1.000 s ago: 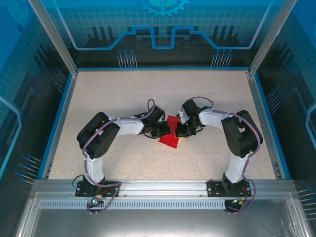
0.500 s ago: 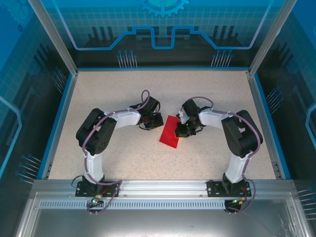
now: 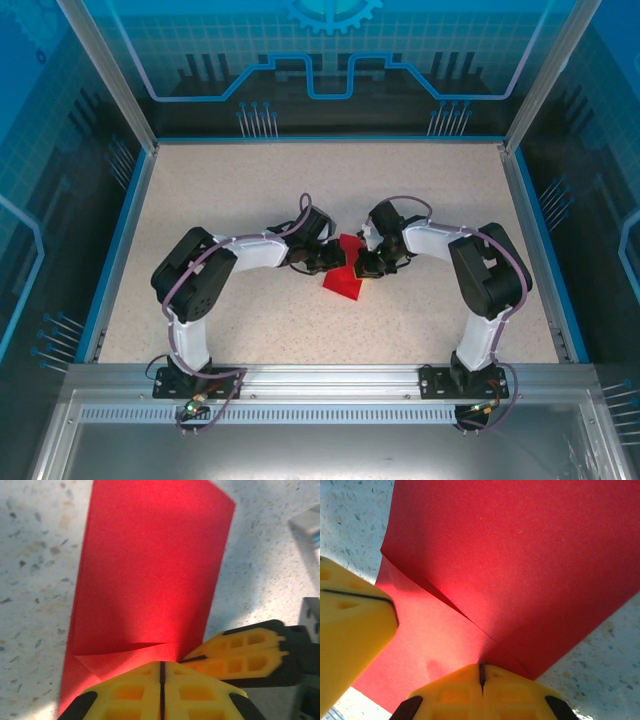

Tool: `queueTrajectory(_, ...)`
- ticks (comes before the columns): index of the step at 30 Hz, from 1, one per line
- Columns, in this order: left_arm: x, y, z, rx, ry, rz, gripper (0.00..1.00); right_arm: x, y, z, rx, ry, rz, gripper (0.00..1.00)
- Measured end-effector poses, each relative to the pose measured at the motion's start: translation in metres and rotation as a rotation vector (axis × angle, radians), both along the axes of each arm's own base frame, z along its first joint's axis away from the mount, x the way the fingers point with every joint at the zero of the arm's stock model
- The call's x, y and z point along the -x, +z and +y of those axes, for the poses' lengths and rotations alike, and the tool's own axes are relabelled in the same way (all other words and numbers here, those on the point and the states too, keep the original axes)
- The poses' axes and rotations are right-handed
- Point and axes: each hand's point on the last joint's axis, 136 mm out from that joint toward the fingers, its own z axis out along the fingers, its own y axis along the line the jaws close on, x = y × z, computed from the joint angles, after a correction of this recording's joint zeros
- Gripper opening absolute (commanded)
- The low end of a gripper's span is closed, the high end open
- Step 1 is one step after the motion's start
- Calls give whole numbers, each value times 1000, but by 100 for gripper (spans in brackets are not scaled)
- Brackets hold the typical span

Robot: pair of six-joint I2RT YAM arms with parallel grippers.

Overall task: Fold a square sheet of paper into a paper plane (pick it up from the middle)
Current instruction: Fold the triangle a second time at the center of the table.

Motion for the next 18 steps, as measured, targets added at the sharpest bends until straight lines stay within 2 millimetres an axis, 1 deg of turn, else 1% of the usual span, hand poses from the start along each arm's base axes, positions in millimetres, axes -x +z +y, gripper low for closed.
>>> queueTrajectory(7, 7, -17, 5, -24, 15, 46, 5, 0, 1, 1, -6, 1, 1, 1)
queueTrajectory(12, 6, -19, 5, -27, 19, 55, 4, -1, 7, 1, -8, 1, -13, 3)
queueTrajectory(15, 7, -19, 5, -30, 20, 56, 4, 1, 23, 5, -17, 12, -49, 3)
queueTrajectory(18, 7, -19, 5, -31, 20, 55, 4, 8, 48, 19, -38, 44, -115, 3)
